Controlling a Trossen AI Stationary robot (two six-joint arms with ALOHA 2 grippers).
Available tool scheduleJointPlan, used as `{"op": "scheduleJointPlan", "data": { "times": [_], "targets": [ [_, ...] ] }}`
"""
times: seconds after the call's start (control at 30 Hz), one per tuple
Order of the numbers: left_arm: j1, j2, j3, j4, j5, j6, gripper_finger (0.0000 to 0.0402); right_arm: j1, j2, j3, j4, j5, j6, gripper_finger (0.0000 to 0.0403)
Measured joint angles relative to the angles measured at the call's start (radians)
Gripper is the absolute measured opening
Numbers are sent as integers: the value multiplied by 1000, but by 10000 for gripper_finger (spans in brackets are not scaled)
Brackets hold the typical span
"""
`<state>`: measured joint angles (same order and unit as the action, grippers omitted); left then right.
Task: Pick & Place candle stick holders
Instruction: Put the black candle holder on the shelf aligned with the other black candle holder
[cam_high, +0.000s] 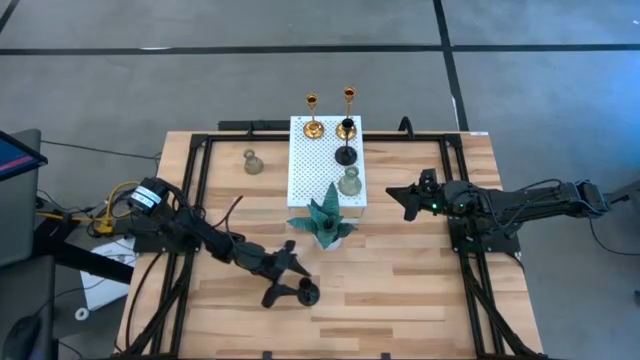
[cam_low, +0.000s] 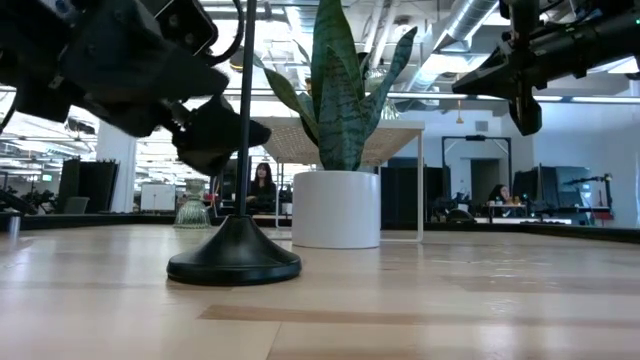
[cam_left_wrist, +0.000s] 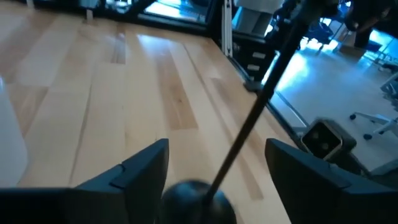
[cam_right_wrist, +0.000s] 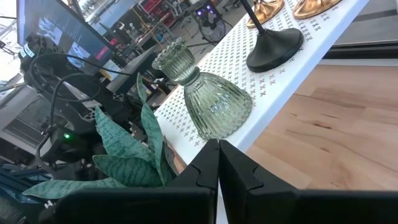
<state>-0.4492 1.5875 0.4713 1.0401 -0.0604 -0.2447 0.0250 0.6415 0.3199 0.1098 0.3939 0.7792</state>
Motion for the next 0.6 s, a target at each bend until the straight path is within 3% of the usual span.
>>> {"op": "scheduleJointPlan", "data": {
  "times": [0.17,0.33,0.6],
  "targets": [
    [0,0,50,-1,-14,37,271,0,0,0,0,0,0,0],
    [0,0,66,-10,-14,60,249,0,0,0,0,0,0,0],
    [-4,0,66,-15,-14,53,154,0,0,0,1,0,0,0]
  ]
}}
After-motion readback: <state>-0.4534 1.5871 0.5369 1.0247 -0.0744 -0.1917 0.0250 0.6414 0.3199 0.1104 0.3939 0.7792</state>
